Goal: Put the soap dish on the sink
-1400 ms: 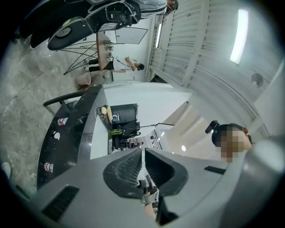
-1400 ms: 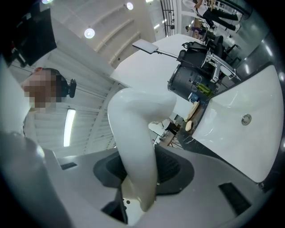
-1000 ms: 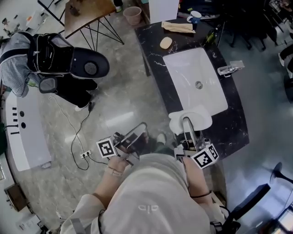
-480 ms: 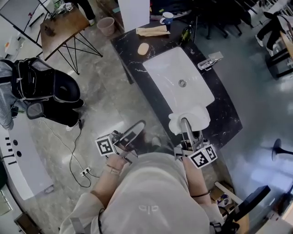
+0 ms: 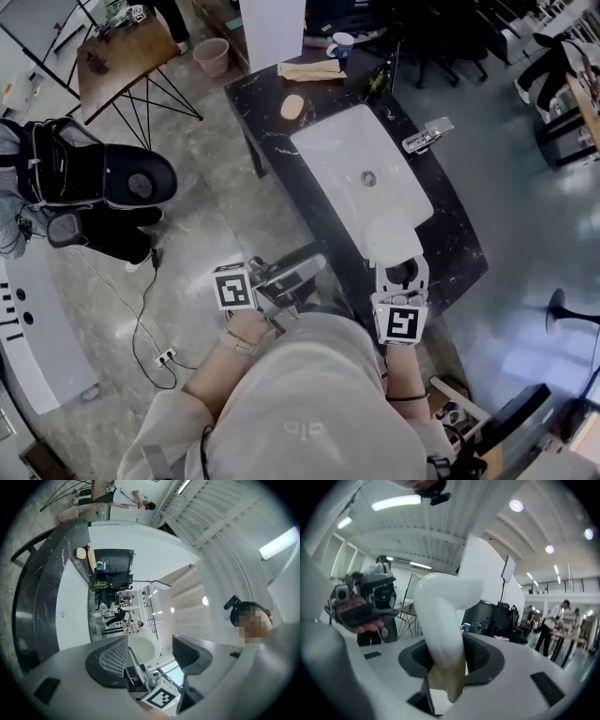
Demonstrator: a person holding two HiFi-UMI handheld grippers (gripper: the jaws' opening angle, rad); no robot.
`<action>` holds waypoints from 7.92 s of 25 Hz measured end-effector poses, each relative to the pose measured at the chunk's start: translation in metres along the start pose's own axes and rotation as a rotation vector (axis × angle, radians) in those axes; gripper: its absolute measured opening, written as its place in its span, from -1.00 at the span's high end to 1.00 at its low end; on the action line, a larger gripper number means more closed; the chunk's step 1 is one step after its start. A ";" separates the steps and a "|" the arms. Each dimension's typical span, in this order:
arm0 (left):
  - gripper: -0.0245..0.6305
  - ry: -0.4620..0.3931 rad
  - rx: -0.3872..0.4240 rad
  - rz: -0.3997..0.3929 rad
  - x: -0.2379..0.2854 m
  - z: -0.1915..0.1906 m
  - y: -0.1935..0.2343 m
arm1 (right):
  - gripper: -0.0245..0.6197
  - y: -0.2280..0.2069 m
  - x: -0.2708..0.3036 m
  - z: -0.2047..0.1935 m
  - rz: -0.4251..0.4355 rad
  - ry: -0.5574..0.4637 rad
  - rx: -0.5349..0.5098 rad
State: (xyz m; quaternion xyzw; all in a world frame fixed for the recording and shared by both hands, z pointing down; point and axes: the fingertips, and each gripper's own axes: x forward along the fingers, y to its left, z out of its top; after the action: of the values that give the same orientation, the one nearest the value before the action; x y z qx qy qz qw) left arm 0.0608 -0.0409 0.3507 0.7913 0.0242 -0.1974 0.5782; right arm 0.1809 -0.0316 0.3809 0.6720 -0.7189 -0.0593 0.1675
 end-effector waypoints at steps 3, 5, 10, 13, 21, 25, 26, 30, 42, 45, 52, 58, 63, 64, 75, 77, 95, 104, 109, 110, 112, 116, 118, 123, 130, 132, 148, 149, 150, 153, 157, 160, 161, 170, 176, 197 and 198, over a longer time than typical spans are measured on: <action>0.05 0.000 -0.005 0.006 0.003 0.003 -0.002 | 0.42 0.007 0.004 0.007 -0.017 0.060 -0.262; 0.04 -0.004 0.008 0.011 0.004 0.008 -0.004 | 0.43 0.013 0.007 0.011 -0.035 0.086 -0.412; 0.04 -0.026 -0.050 0.014 0.010 0.012 -0.002 | 0.42 0.029 0.015 0.023 -0.080 0.052 -0.748; 0.02 -0.024 -0.006 0.053 0.010 0.019 0.003 | 0.42 0.034 0.022 0.029 -0.112 0.021 -0.875; -0.09 -0.032 -0.116 0.044 0.010 0.016 0.010 | 0.42 0.052 0.033 0.044 -0.082 -0.093 -0.972; -0.05 -0.076 -0.172 0.017 0.011 0.018 0.016 | 0.42 0.055 0.040 0.038 -0.053 -0.102 -0.978; -0.03 -0.085 -0.187 0.015 0.010 0.018 0.019 | 0.42 0.055 0.042 0.035 -0.044 -0.099 -0.987; 0.00 -0.128 -0.273 0.011 0.005 0.023 0.038 | 0.43 0.063 0.057 0.017 0.012 -0.072 -1.037; 0.11 -0.314 -0.448 0.058 -0.023 0.028 0.137 | 0.46 0.106 0.109 -0.077 0.274 -0.024 -1.069; 0.11 -0.340 -0.471 0.063 -0.029 0.033 0.158 | 0.46 0.112 0.122 -0.094 0.312 -0.022 -1.083; 0.11 -0.394 -0.497 0.058 -0.044 0.039 0.192 | 0.46 0.129 0.142 -0.121 0.384 -0.019 -1.108; 0.11 -0.409 -0.501 0.020 -0.052 0.046 0.202 | 0.46 0.132 0.150 -0.128 0.398 -0.020 -1.156; 0.11 -0.425 -0.522 -0.009 -0.053 0.054 0.210 | 0.46 0.132 0.160 -0.128 0.421 -0.008 -1.188; 0.11 -0.433 -0.523 -0.015 -0.053 0.058 0.212 | 0.46 0.133 0.163 -0.129 0.431 -0.009 -1.194; 0.10 -0.514 -0.514 -0.047 -0.060 0.078 0.226 | 0.11 0.148 0.163 -0.141 0.648 0.068 -1.160; 0.10 -0.523 -0.510 -0.047 -0.061 0.077 0.226 | 0.07 0.149 0.159 -0.142 0.675 0.074 -1.138; 0.11 -0.521 -0.486 0.082 -0.077 0.052 0.241 | 0.05 0.148 0.128 -0.148 0.705 0.115 -1.115; 0.11 -0.522 -0.482 0.121 -0.085 0.042 0.239 | 0.05 0.151 0.126 -0.147 0.692 0.115 -1.119; 0.11 -0.518 -0.477 0.128 -0.081 0.035 0.240 | 0.05 0.151 0.122 -0.149 0.692 0.128 -1.133; 0.11 -0.516 -0.475 0.128 -0.080 0.034 0.239 | 0.05 0.150 0.122 -0.149 0.689 0.129 -1.135; 0.11 -0.515 -0.470 0.128 -0.080 0.033 0.236 | 0.05 0.149 0.120 -0.149 0.684 0.130 -1.135; 0.11 -0.517 -0.464 0.142 -0.085 0.028 0.235 | 0.05 0.147 0.117 -0.151 0.684 0.147 -1.131; 0.11 -0.518 -0.463 0.151 -0.087 0.026 0.235 | 0.05 0.147 0.116 -0.154 0.687 0.157 -1.133; 0.11 -0.529 -0.458 0.151 -0.094 0.023 0.232 | 0.05 0.147 0.113 -0.157 0.696 0.162 -1.141; 0.11 -0.532 -0.462 0.146 -0.098 0.020 0.226 | 0.05 0.144 0.102 -0.156 0.697 0.177 -1.136; 0.11 -0.525 -0.459 0.148 -0.099 0.019 0.219 | 0.05 0.143 0.101 -0.151 0.683 0.171 -1.119; 0.11 -0.471 -0.171 0.113 -0.118 0.032 0.082 | 0.05 0.151 0.078 -0.050 0.531 0.025 -0.664; 0.11 -0.459 -0.152 0.110 -0.114 0.033 0.075 | 0.05 0.151 0.076 -0.043 0.525 0.015 -0.630; 0.11 -0.448 -0.142 0.099 -0.110 0.033 0.068 | 0.05 0.151 0.074 -0.035 0.520 0.005 -0.594; 0.11 -0.409 -0.140 0.061 -0.097 0.029 0.050 | 0.05 0.150 0.066 -0.015 0.512 -0.018 -0.478; 0.11 -0.326 -0.115 0.041 -0.077 0.020 0.031 | 0.05 0.145 0.055 0.009 0.495 -0.047 -0.325; 0.11 -0.282 -0.077 0.036 -0.067 0.018 0.020 | 0.05 0.134 0.048 0.018 0.466 -0.055 -0.229; 0.11 -0.268 -0.060 0.037 -0.065 0.018 0.017 | 0.05 0.130 0.045 0.020 0.455 -0.056 -0.194; 0.11 -0.137 0.063 0.051 -0.044 0.018 0.000 | 0.05 0.091 0.016 0.052 0.457 -0.183 0.426; 0.24 -0.092 0.134 0.056 -0.036 0.017 -0.004 | 0.25 0.077 -0.003 0.065 0.522 -0.274 0.765; 0.84 -0.026 0.132 0.003 -0.010 0.015 -0.003 | 0.85 0.032 -0.002 0.046 0.456 -0.359 1.077; 0.84 -0.024 0.131 0.002 -0.009 0.015 -0.004 | 0.85 0.033 -0.001 0.047 0.459 -0.355 1.075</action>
State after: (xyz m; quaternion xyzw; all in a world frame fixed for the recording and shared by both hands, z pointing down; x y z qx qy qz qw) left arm 0.0468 -0.0520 0.3466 0.8250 0.0037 -0.2074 0.5257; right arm 0.1345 -0.0342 0.3470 0.4701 -0.7916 0.2385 -0.3090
